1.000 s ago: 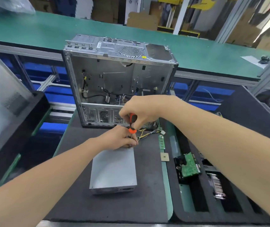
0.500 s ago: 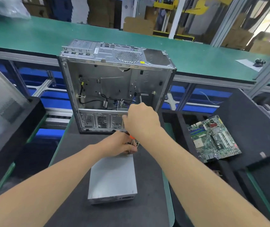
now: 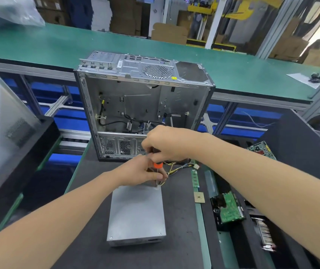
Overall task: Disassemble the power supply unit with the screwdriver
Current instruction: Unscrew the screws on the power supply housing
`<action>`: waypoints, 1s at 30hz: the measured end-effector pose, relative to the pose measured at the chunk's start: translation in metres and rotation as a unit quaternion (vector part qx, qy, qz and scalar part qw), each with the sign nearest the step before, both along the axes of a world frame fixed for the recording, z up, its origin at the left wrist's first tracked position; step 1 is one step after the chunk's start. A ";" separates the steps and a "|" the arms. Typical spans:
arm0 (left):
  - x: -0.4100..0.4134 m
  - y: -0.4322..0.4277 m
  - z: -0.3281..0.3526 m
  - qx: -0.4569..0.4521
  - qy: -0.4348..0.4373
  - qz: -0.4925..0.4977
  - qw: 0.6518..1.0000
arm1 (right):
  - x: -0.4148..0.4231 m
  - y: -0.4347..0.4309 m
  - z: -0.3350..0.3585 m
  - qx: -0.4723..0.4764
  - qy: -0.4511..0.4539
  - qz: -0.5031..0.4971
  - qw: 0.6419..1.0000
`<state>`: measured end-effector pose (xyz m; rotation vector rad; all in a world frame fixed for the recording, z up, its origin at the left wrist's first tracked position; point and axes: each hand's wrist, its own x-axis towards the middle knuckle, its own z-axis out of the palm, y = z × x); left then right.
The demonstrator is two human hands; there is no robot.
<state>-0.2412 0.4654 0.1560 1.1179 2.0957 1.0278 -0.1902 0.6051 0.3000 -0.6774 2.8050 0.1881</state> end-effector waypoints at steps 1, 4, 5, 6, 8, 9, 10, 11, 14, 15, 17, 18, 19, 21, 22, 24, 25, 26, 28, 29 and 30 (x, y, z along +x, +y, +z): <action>0.000 0.000 0.000 0.000 -0.002 0.002 1.000 | 0.000 0.001 0.000 -0.001 0.003 0.007 1.000; 0.001 0.002 -0.002 0.003 -0.007 0.011 1.000 | 0.004 0.002 -0.005 -0.037 0.043 -0.039 0.998; 0.002 0.004 -0.002 0.005 -0.005 0.010 1.000 | 0.005 0.002 -0.007 -0.058 0.063 -0.079 0.993; 0.003 0.005 -0.001 0.004 0.003 0.007 1.000 | 0.006 0.002 -0.008 -0.074 0.085 -0.127 0.985; 0.004 0.008 0.000 -0.002 0.025 0.001 1.000 | 0.007 0.001 -0.010 -0.072 0.107 -0.218 0.967; 0.004 0.008 0.000 -0.004 0.025 0.001 1.000 | 0.007 0.000 -0.011 -0.058 0.094 -0.246 0.963; 0.004 0.008 0.000 -0.004 0.017 0.000 1.000 | 0.008 -0.002 -0.012 -0.046 0.069 -0.260 0.962; 0.004 0.008 0.000 -0.002 0.010 0.000 1.000 | 0.008 -0.002 -0.012 -0.040 0.048 -0.262 0.963; 0.003 0.007 0.001 0.009 -0.003 0.006 1.000 | 0.006 0.001 -0.008 -0.045 0.037 -0.220 0.974; 0.003 0.006 0.002 0.012 -0.006 0.007 1.000 | 0.006 0.002 -0.006 -0.050 0.034 -0.200 0.978; 0.001 0.005 0.001 0.015 -0.016 0.007 1.000 | 0.005 0.003 -0.004 -0.058 0.023 -0.161 0.985; 0.000 0.004 0.000 0.018 -0.027 0.010 0.999 | 0.005 0.004 -0.003 -0.065 0.017 -0.148 0.987; -0.001 0.003 0.000 0.023 -0.039 0.016 0.999 | 0.005 0.005 -0.002 -0.071 0.012 -0.134 0.988; -0.002 0.000 0.001 0.042 -0.071 0.028 0.996 | 0.004 0.008 0.001 -0.079 -0.001 -0.103 0.992; -0.003 -0.002 0.003 0.054 -0.095 0.028 0.994 | 0.003 0.009 0.003 -0.082 -0.012 -0.091 0.992; -0.004 -0.005 0.009 0.082 -0.140 0.026 0.986 | 0.002 0.010 0.006 -0.080 -0.039 -0.077 0.993; -0.005 -0.006 0.012 0.102 -0.153 0.024 0.983 | 0.001 0.010 0.007 -0.071 -0.050 -0.070 0.994; -0.005 -0.007 0.016 0.124 -0.161 0.021 0.979 | 0.000 0.009 0.007 -0.058 -0.060 -0.063 0.995; -0.005 -0.008 0.021 0.159 -0.172 0.027 0.972 | -0.002 0.008 0.005 -0.046 -0.074 -0.052 0.995; -0.005 -0.008 0.023 0.166 -0.173 0.036 0.970 | -0.002 0.008 0.004 -0.048 -0.073 -0.047 0.995; -0.005 -0.007 0.024 0.169 -0.170 0.044 0.970 | -0.002 0.008 0.004 -0.050 -0.070 -0.041 0.995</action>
